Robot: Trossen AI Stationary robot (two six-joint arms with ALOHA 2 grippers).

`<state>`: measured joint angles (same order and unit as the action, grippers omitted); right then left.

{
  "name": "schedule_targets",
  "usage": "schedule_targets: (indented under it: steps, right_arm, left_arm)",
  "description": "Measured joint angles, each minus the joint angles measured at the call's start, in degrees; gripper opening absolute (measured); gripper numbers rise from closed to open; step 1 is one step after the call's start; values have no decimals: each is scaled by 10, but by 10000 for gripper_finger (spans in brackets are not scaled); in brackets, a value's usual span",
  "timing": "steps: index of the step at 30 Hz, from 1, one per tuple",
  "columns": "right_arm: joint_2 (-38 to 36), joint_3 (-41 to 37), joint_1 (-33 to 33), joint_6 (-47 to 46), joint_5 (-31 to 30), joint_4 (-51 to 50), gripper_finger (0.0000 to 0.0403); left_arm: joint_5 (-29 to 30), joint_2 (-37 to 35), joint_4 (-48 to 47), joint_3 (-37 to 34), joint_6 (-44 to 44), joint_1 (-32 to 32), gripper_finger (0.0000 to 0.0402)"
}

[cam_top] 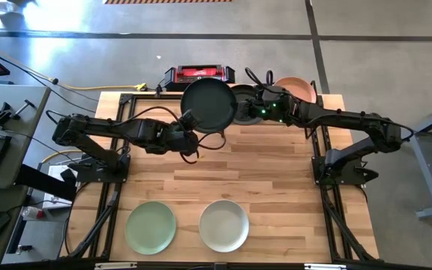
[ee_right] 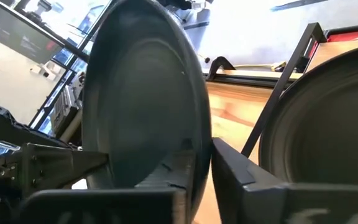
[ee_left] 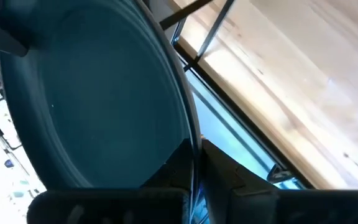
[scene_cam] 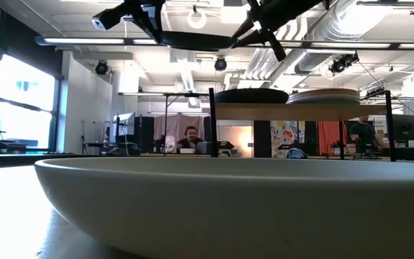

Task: Place and stack plates onto a shelf
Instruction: Stack the black plate on top of the black plate on the shelf

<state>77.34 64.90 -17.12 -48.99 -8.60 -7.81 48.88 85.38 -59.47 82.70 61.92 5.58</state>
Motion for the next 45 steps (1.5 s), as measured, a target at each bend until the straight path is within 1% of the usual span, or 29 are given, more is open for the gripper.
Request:
schedule_targets:
  steps: [1, 3, 7, 12, 17, 25, 29, 33, 35, 40, 45]
  right_arm:
    - [0, 0, 0, 0, -2, 0, 15]
    - [0, 0, 0, 2, -4, -1, 6]
    - [0, 0, -1, -3, -5, -1, 10]
    - [0, 0, -1, -6, -8, -2, 3]
    - [0, 0, -2, -12, -14, -2, 3]
    - [0, 0, -15, -10, -14, -2, 1]
    - [0, 0, -32, 1, -12, -1, 0]
    - [-2, 0, -56, 11, -9, -1, 0]
    - [-7, -1, -70, 13, -7, 0, 0]
    - [-23, -1, -99, 27, 6, -2, 1]
    - [-52, -1, -135, 42, 26, -27, 1]
  left_arm:
    - [-2, 0, 2, 0, -2, -1, 9]
    - [-3, 0, 8, 0, -3, -3, 12]
    - [-3, 0, 21, 0, -16, -9, 19]
    - [-3, 0, 30, 0, -52, -16, 30]
    - [-7, 0, 33, 0, -127, -26, 56]
    - [-6, 0, 35, 0, -201, -22, 105]
    - [16, 0, 36, 0, -237, -7, 117]
    - [53, 0, 33, 0, -289, 2, 119]
    - [58, 0, 29, 0, -310, 2, 118]
    - [61, 0, 30, 0, -336, 0, 116]
    - [99, 0, 30, 0, -363, -4, 116]
